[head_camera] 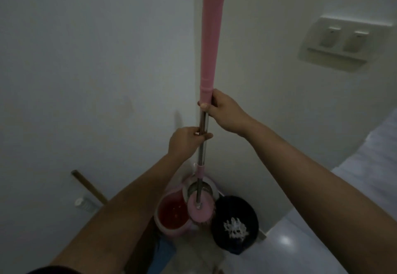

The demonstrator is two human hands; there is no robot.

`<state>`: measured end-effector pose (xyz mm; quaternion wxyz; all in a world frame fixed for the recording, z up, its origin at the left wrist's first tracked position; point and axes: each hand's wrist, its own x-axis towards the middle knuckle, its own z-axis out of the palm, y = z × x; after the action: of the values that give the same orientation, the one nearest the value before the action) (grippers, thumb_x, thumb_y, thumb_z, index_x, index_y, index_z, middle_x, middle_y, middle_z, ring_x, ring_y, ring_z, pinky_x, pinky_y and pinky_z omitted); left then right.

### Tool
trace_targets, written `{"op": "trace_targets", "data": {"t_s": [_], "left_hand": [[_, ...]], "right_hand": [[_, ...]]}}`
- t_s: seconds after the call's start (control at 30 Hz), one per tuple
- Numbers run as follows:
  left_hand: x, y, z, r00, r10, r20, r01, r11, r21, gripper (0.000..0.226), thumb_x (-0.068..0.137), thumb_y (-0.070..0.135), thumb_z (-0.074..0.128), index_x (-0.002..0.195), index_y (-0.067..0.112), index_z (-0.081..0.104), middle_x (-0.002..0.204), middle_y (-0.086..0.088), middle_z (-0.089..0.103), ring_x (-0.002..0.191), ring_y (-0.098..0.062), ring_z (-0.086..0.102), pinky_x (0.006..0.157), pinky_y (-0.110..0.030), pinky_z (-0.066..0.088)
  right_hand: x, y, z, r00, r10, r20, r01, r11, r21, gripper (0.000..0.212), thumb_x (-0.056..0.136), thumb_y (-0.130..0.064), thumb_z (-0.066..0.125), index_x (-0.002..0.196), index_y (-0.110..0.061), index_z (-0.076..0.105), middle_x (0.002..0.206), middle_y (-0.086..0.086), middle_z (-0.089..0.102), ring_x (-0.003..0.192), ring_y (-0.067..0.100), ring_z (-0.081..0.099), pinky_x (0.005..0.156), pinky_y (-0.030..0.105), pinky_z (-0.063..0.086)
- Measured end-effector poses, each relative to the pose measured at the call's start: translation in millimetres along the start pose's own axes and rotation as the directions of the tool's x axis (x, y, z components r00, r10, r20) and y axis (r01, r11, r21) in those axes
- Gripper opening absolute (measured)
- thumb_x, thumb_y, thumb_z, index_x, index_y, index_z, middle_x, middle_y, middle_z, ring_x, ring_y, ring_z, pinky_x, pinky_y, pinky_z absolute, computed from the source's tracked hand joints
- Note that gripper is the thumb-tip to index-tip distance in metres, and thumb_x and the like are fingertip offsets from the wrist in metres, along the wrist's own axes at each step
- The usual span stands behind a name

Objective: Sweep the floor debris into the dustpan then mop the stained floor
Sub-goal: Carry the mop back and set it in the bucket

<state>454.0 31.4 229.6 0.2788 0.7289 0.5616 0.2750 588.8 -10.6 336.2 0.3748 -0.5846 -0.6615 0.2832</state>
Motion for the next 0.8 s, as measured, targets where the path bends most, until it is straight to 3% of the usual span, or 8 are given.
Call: {"op": "trace_targets", "data": {"t_s": [0.17, 0.27, 0.43, 0.57, 0.8], "left_hand": [[49.4, -19.8, 20.3, 0.998, -0.061, 0.032, 0.06, 0.998, 0.035, 0.036, 0.075, 0.069, 0.058, 0.089, 0.037, 0.069, 0.058, 0.019, 0.054, 0.059, -0.003, 0.054, 0.049, -0.019, 0.033], [78.2, -33.0, 34.5, 0.993, -0.09, 0.082, 0.086, 0.995, 0.056, 0.029, 0.078, 0.067, 0.057, 0.08, 0.038, 0.059, 0.066, 0.016, 0.056, 0.065, -0.009, 0.055, 0.05, -0.018, 0.032], [124.0, -57.8, 63.9, 0.978, -0.128, 0.166, 0.111, 0.988, 0.105, 0.036, 0.083, 0.058, 0.058, 0.095, 0.025, 0.066, 0.084, 0.001, 0.067, 0.078, -0.019, 0.062, 0.064, -0.024, 0.04], [158.9, -74.6, 76.8, 0.974, -0.112, 0.196, 0.099, 0.992, 0.074, 0.035, 0.086, 0.051, 0.06, 0.096, 0.017, 0.066, 0.088, -0.006, 0.071, 0.078, -0.023, 0.065, 0.063, -0.024, 0.041], [215.7, -99.9, 83.5, 0.959, -0.155, 0.235, 0.147, 0.988, 0.051, 0.036, 0.086, 0.051, 0.058, 0.099, 0.018, 0.066, 0.09, -0.005, 0.072, 0.084, -0.024, 0.067, 0.074, -0.034, 0.054]], "right_hand": [[51.5, 34.6, 9.6, 0.997, 0.022, 0.079, -0.022, 1.0, -0.002, 0.021, 0.099, -0.022, 0.048, 0.119, -0.014, 0.049, 0.119, 0.009, 0.062, 0.114, 0.025, 0.059, 0.097, 0.043, 0.049], [78.4, 55.8, 14.9, 0.991, 0.048, 0.124, -0.047, 0.999, -0.007, 0.025, 0.1, -0.022, 0.047, 0.123, -0.012, 0.048, 0.122, 0.011, 0.061, 0.116, 0.027, 0.058, 0.099, 0.046, 0.048], [118.2, 93.4, 24.8, 0.977, 0.136, 0.165, -0.138, 0.99, 0.001, 0.028, 0.101, -0.022, 0.046, 0.128, -0.013, 0.046, 0.125, 0.01, 0.058, 0.118, 0.027, 0.056, 0.101, 0.043, 0.048], [156.1, 114.4, 34.7, 0.965, 0.193, 0.179, -0.197, 0.98, 0.006, 0.028, 0.101, -0.021, 0.045, 0.128, -0.012, 0.044, 0.126, 0.01, 0.057, 0.118, 0.026, 0.055, 0.1, 0.042, 0.048], [220.6, 139.3, 53.5, 0.953, 0.261, 0.155, -0.267, 0.964, 0.015, 0.023, 0.101, -0.021, 0.044, 0.121, -0.008, 0.048, 0.118, 0.014, 0.059, 0.089, 0.018, 0.054, 0.078, 0.031, 0.047]]}}
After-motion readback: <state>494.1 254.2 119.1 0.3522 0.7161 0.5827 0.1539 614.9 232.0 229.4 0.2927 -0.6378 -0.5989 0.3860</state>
